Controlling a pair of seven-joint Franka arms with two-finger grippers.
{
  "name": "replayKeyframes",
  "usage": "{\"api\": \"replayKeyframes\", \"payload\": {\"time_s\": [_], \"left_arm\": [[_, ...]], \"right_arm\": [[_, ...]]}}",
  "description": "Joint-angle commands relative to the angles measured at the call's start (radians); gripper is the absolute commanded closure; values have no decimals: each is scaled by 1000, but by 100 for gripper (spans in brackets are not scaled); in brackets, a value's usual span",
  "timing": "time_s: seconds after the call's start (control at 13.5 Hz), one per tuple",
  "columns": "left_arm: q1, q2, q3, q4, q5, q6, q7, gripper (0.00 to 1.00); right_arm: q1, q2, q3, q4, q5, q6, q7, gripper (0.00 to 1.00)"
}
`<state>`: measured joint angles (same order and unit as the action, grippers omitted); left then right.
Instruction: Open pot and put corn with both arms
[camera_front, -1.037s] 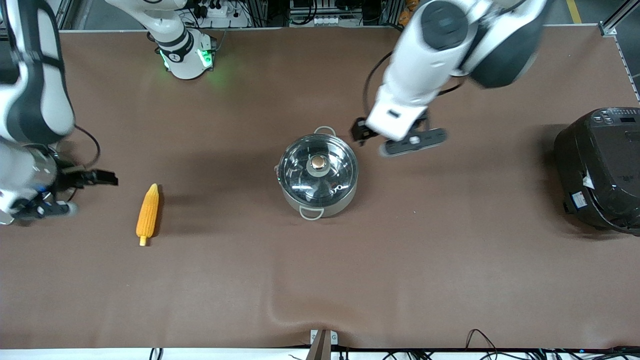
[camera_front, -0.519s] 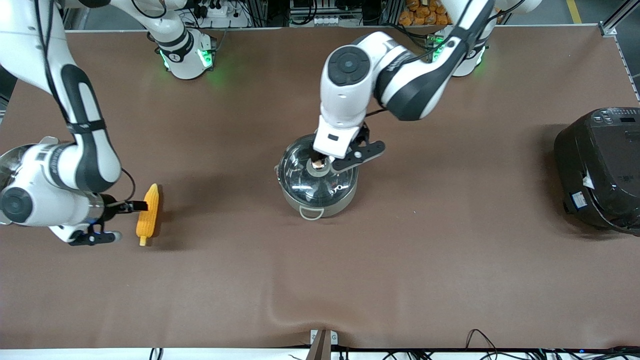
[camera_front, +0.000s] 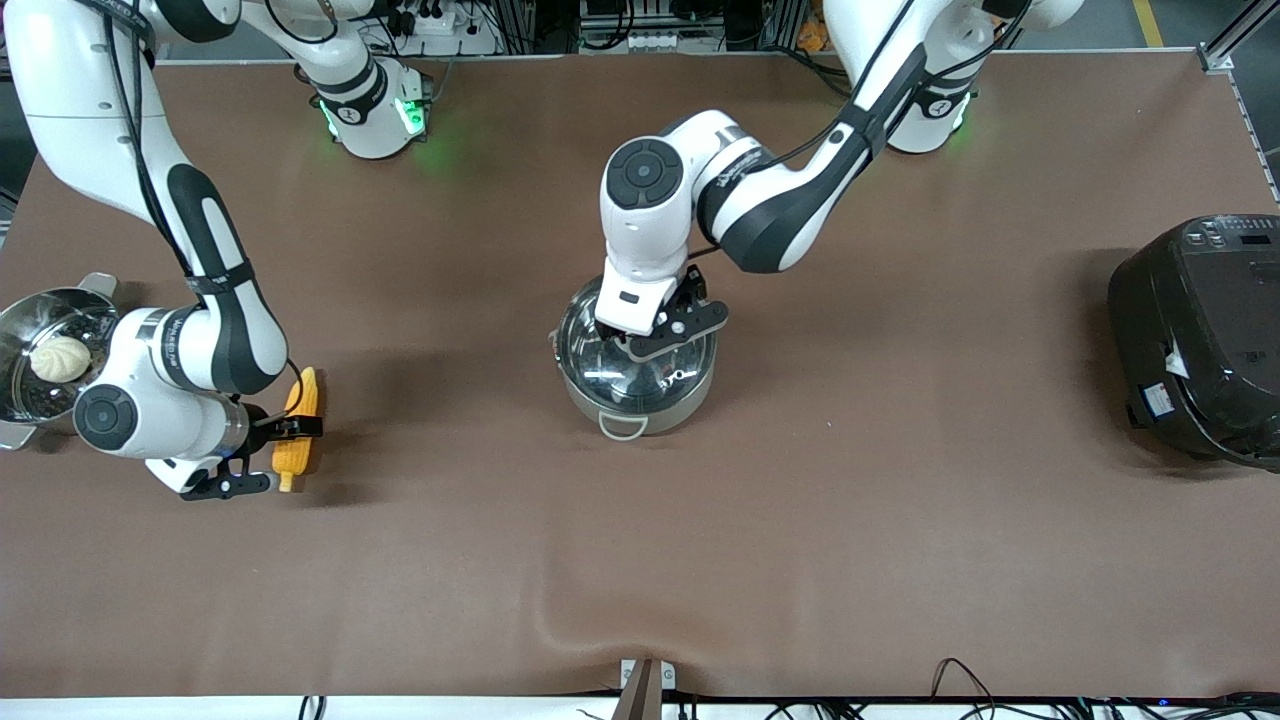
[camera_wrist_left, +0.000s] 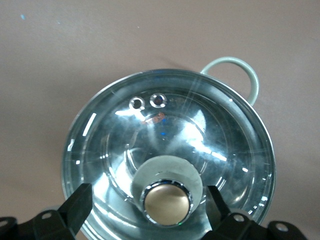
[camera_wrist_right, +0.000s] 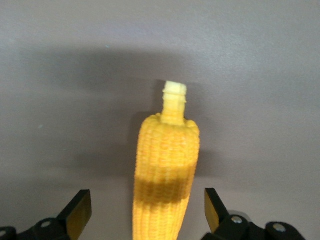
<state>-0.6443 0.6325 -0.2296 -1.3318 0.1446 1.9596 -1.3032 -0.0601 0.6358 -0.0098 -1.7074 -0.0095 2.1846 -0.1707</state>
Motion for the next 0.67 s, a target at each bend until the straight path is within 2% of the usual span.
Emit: {"api": "replayKeyframes", "payload": {"time_s": [0.0,0.3,0.37,0.44,0.52,0.59], "left_arm": [[-23,24,9,36,32,8,-39,0],[-26,42,9,34,33,48,-64,0],[-26,42,9,31,33,48,-64,0],[-26,49,7,31,33,48,-64,0],[-26,52,7,31,33,48,-64,0],[-26,52,7,31,32,48,-64,3]], "right_arm": [[-15,10,7,-41,-18,44,-6,0],[-33,25,8,-43,-15,76,-3,0],[-35,25,8,-43,-12,73,2,36],[-32,25,8,-43,-7,72,8,77],[-32,25,8,-44,-6,72,10,98],[-32,25,8,-44,-6,72,10,100]]}}
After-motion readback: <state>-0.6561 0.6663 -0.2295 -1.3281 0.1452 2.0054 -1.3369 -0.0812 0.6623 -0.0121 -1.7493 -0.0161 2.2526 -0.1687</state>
